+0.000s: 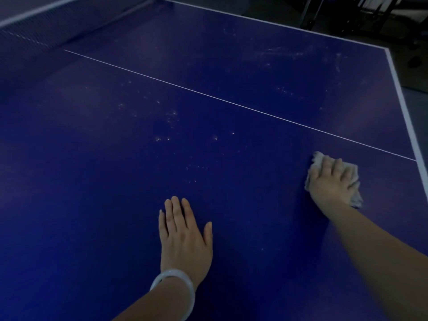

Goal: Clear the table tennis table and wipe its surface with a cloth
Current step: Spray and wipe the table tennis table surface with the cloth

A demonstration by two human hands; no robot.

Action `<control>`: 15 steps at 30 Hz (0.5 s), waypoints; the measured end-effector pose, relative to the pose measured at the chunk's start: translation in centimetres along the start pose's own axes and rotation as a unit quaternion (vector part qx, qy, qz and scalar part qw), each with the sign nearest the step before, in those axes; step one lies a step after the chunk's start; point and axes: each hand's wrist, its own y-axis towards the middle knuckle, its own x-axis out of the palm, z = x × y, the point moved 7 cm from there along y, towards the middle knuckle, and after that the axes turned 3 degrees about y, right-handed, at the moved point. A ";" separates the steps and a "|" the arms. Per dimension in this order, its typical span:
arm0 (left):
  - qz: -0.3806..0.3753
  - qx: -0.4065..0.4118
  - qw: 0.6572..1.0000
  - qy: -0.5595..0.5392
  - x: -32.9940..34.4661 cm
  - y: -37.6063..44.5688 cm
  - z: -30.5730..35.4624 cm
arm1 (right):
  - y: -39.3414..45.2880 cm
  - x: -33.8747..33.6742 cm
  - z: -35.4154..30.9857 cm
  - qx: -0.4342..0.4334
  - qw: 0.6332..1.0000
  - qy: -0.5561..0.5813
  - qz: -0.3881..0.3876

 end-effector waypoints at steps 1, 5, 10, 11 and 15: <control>-0.003 0.000 1.000 0.001 0.0 0.0 0.0 | -0.3 -0.2 -0.7 0.018 1.000 -0.007 0.007; -0.007 0.003 1.000 0.011 0.0 0.0 0.0 | -5.9 3.6 -9.6 -0.234 0.962 -0.138 -0.010; -0.008 0.001 1.000 0.007 0.1 0.1 0.0 | -12.7 6.4 -11.0 -0.487 0.858 -0.130 -0.099; -0.006 0.001 1.000 0.003 0.1 0.1 0.0 | -11.2 5.7 -9.1 -0.461 0.872 -0.146 -0.082; -0.001 -0.003 1.000 0.000 0.2 0.1 0.0 | -5.3 0.8 1.9 -0.148 0.989 -0.010 -0.011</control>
